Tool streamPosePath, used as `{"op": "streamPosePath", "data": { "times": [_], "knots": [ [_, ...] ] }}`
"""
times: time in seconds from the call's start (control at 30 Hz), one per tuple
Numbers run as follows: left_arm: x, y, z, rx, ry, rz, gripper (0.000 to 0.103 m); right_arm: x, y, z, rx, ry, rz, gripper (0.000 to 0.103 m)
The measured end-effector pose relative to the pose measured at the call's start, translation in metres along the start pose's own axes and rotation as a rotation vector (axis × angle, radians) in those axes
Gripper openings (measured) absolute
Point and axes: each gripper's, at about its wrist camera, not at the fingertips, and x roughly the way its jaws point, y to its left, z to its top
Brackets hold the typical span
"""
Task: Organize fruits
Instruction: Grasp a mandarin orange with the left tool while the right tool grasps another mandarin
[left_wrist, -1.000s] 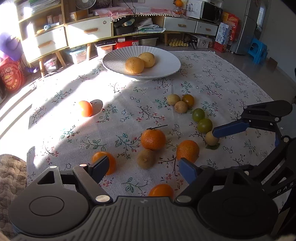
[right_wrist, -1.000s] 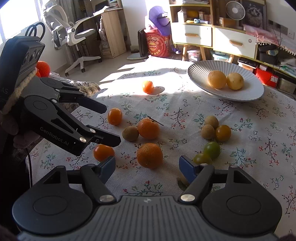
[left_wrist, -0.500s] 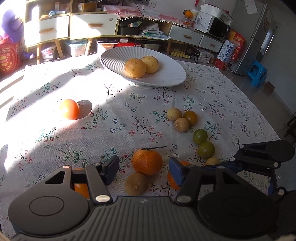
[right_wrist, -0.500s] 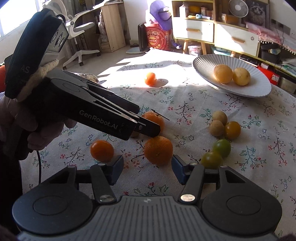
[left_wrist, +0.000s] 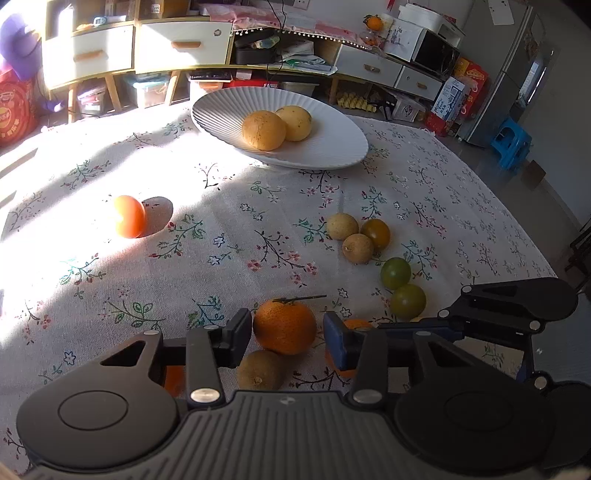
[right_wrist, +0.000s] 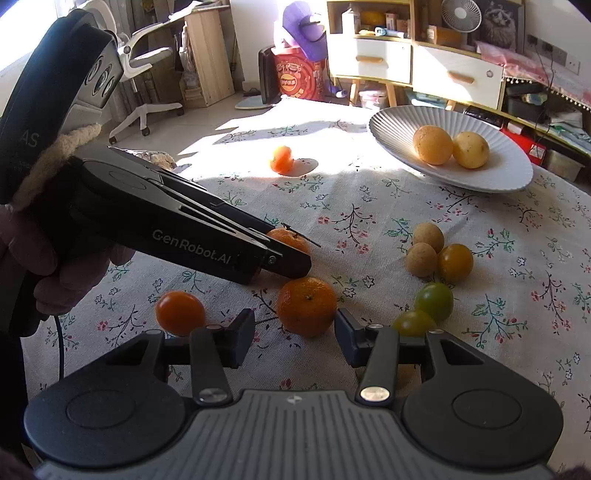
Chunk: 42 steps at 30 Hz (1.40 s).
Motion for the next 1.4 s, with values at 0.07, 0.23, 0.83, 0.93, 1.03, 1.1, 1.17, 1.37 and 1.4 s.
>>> {"op": "streamPosePath", "data": {
  "times": [0.07, 0.23, 0.83, 0.93, 1.03, 1.1, 1.17, 1.37, 1.4],
  "knots": [
    [0.000, 0.001, 0.000, -0.003, 0.003, 0.000, 0.029, 0.001, -0.001, 0.000, 0.000, -0.003, -0.009, 0.042],
    [0.002, 0.001, -0.001, 0.003, 0.017, 0.015, 0.029, 0.005, -0.004, -0.001, 0.012, 0.001, -0.015, 0.033],
    [0.004, 0.000, -0.001, 0.012, 0.020, 0.026, 0.029, -0.013, -0.009, 0.005, -0.006, -0.001, -0.005, 0.023],
    [0.005, -0.001, -0.001, 0.018, 0.022, 0.034, 0.029, -0.008, -0.011, 0.004, 0.010, 0.006, 0.000, 0.031],
    [0.006, -0.003, -0.002, 0.022, 0.020, 0.036, 0.026, -0.005, -0.011, 0.005, 0.020, 0.004, -0.001, 0.041],
    [0.006, -0.003, -0.002, 0.027, 0.019, 0.039, 0.025, -0.002, -0.012, 0.005, 0.019, -0.002, -0.004, 0.041],
    [0.005, -0.004, -0.002, 0.030, 0.018, 0.041, 0.024, 0.001, -0.013, 0.006, 0.022, -0.006, -0.007, 0.040],
    [0.003, -0.001, -0.001, 0.018, 0.009, 0.056, 0.024, 0.003, -0.012, 0.004, 0.005, 0.002, -0.028, 0.020],
    [0.002, -0.001, -0.001, 0.014, 0.007, 0.057, 0.024, 0.002, -0.012, 0.004, 0.008, -0.001, -0.026, 0.016]
  ]
}}
